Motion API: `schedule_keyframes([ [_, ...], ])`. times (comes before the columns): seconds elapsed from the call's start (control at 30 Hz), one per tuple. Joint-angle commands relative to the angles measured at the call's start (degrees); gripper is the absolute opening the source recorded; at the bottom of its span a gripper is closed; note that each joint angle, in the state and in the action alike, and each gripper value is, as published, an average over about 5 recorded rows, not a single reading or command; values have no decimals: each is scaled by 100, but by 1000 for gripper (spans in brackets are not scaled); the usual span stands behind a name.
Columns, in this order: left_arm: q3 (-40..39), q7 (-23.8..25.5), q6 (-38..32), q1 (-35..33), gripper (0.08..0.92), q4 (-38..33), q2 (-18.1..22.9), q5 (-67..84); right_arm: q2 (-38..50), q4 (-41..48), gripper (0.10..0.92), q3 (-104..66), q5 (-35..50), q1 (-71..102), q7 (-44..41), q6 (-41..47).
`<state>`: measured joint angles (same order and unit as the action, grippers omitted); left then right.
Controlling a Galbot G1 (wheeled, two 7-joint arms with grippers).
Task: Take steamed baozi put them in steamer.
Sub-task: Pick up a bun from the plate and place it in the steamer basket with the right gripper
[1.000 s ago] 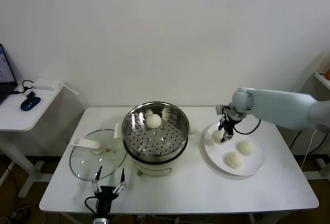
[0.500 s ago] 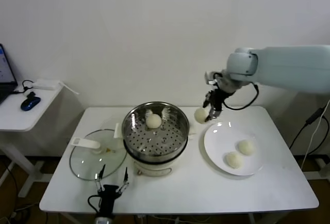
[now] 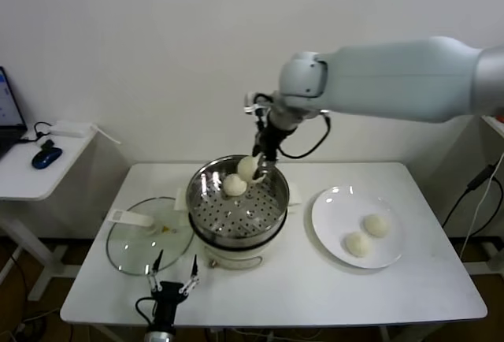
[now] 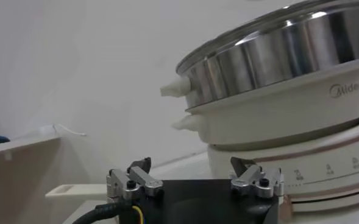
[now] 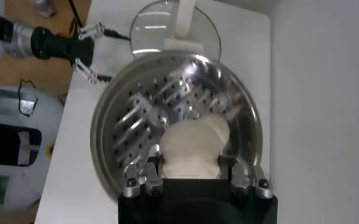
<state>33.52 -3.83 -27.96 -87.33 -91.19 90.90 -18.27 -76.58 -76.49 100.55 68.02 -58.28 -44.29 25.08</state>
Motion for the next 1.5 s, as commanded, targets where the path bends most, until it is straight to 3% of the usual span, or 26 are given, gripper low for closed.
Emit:
schedule_keyframes([
  [0.03,-5,1,1,-5,823,-14,10,-46,-1055,857,619,-365,17,798,73,138],
  [0.47,39,-18,-39,69,823,177,-25,-23,-1568,1887,619,-329,-650,1887,105,110],
  [1.0,45,-15,-40,128,823,256,-27,-19,-1457,1861,636,-361,-763,2043,83,48],
  [1.27,46,-10,-34,90,823,178,-26,-28,-669,1282,810,27,-891,1056,-243,-273],
  [1.5,28,-14,-37,48,823,172,-20,-66,652,239,823,865,-1223,-238,-1245,-1130],
])
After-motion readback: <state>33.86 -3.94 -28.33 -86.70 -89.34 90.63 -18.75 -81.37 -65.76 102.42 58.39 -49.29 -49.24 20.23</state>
